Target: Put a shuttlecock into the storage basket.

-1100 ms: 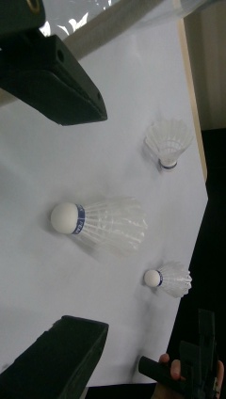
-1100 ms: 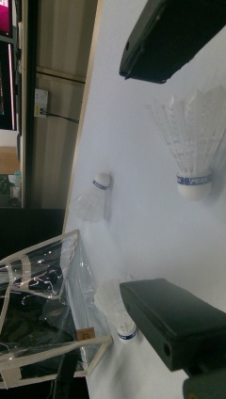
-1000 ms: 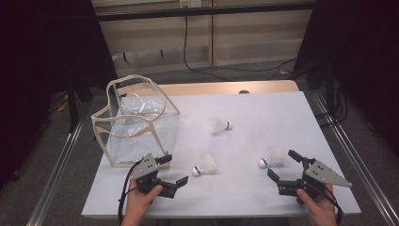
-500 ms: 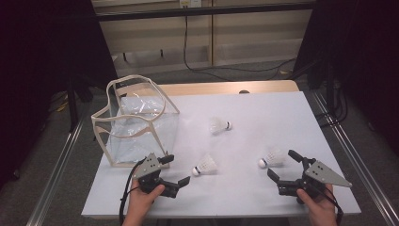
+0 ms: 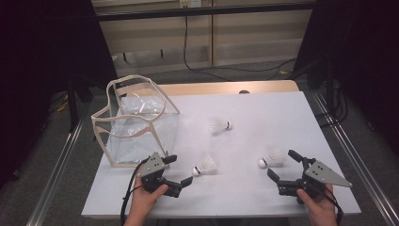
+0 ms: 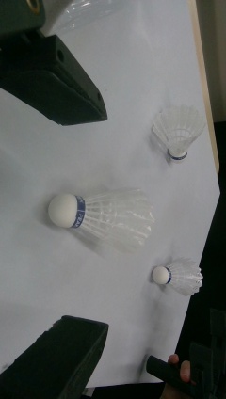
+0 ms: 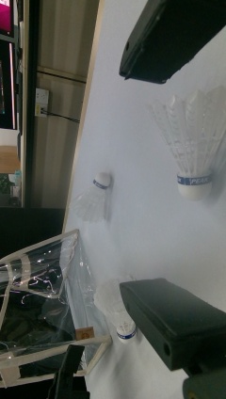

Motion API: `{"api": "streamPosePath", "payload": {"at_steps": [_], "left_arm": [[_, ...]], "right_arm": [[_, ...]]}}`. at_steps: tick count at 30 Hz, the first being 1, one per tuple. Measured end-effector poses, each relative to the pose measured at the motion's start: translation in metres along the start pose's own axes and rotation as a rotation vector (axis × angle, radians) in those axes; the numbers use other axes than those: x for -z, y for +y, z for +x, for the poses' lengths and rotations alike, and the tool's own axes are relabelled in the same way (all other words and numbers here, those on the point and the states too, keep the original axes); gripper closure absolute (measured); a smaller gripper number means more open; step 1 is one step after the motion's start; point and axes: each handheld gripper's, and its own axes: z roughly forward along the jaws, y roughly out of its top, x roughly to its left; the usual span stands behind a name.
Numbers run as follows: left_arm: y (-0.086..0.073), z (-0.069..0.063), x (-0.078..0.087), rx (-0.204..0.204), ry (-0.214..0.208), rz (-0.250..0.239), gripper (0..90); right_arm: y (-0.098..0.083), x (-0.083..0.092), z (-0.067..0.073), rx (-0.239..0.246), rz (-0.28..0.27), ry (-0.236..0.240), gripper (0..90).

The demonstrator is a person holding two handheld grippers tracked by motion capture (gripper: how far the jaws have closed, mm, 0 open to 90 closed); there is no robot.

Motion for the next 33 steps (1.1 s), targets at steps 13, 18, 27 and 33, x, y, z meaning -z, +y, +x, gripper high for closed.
{"api": "streamPosePath", "payload": {"at_steps": [13,18,27,33], "left_arm": [[0.000,-0.001,-0.004,-0.001,-0.012,0.025,2.2],[0.000,-0.002,-0.007,0.001,-0.013,0.033,2.4],[0.001,-0.003,-0.010,-0.009,-0.018,0.051,2.4],[0.002,-0.005,-0.011,-0.001,-0.010,0.054,2.3]], "right_arm": [[0.000,0.000,0.000,-0.003,0.001,0.003,0.4],[0.000,0.000,0.000,-0.001,0.000,0.002,0.4],[0.000,0.000,0.000,0.000,0.000,0.002,0.4],[0.000,0.000,0.000,-0.002,0.002,0.003,0.4]]}}
